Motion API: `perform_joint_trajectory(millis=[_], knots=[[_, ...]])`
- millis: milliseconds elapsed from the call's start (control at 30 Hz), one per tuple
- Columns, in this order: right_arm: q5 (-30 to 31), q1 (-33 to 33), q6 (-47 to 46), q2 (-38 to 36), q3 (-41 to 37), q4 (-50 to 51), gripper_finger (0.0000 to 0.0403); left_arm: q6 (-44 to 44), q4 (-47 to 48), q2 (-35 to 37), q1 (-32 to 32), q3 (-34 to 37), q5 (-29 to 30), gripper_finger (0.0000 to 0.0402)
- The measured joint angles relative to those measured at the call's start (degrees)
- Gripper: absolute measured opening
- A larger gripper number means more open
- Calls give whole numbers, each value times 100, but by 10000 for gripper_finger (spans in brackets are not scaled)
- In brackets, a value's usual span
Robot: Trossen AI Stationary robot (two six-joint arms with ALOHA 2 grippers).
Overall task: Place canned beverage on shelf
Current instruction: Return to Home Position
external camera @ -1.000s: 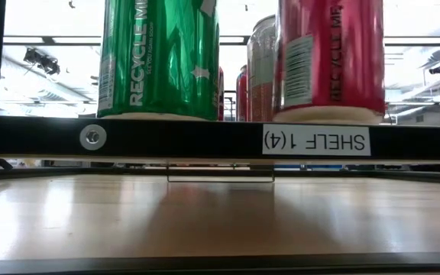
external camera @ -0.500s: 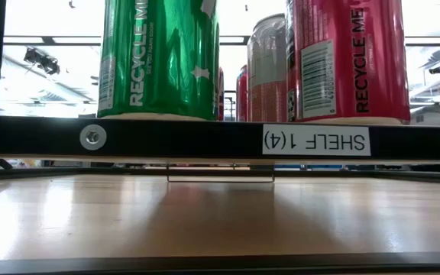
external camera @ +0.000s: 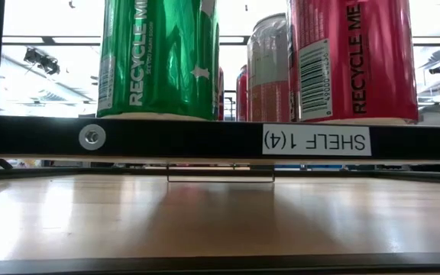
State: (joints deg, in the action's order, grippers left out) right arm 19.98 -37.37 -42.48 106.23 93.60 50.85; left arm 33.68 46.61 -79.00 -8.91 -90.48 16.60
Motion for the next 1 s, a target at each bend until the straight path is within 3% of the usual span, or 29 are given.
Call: perform_joint_trajectory(millis=[267,433,567,633,700,800,1000], knots=[[-26,114,-133,-348,-2,48,353,-437,-267,55,-40,2,4,389],[-8,200,-298,-823,-4,252,353,-1272,-969,183,-336,4,68,389],[835,101,-286,-1347,-7,321,352,-1675,-1401,347,-509,145,244,388],[1508,-25,-224,-1645,-97,337,351,-1639,-1817,528,-516,538,286,383],[1793,-82,-274,-2029,-367,316,349,-1408,-2186,813,-515,1172,295,372],[1938,-93,-522,-2742,-1042,76,348,-962,-2997,1339,-520,2215,265,352],[1778,149,-505,-4389,-2890,-1565,348,-468,-4354,2303,-436,3739,539,325]])
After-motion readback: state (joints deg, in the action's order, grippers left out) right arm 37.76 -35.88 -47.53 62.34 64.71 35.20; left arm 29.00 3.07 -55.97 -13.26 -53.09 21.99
